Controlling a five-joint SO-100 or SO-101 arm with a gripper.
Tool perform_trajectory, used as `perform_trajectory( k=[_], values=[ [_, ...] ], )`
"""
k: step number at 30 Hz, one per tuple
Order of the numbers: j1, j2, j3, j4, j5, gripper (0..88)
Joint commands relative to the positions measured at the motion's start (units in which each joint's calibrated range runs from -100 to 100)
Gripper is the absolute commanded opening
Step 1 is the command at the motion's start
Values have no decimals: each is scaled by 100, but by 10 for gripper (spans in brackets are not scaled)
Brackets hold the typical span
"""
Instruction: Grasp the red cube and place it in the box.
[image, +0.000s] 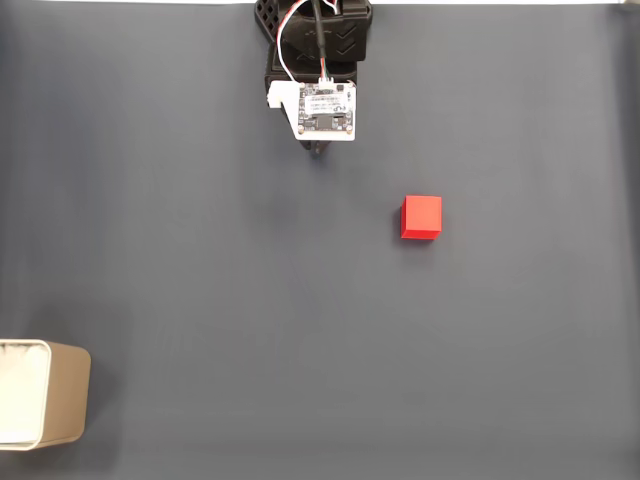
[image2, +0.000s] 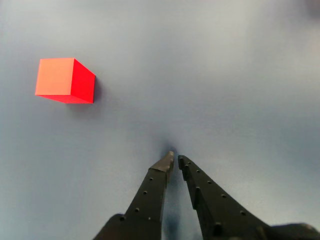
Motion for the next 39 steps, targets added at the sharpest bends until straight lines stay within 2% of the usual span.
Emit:
perform_trajectory(
  k=[1,4,7,16,18,22,26,31,36,39],
  values=[
    [2,9,45,152,39,0],
    [2,9,45,37,98,0],
    [58,9,45,-758,-88,0],
    [73,381,-949,-5045,-259,0],
    [23,702,-1588,-5447,-278,0],
    [-34,1542,-3112,-5217,-283,0],
    [-34,2392,-4590,-4373,-288,0],
    [-34,3614,-6433,-2537,-210,0],
    [-112,4497,-7501,-734,-83,0],
    [-190,4913,-7847,-37,-63,0]
  ],
)
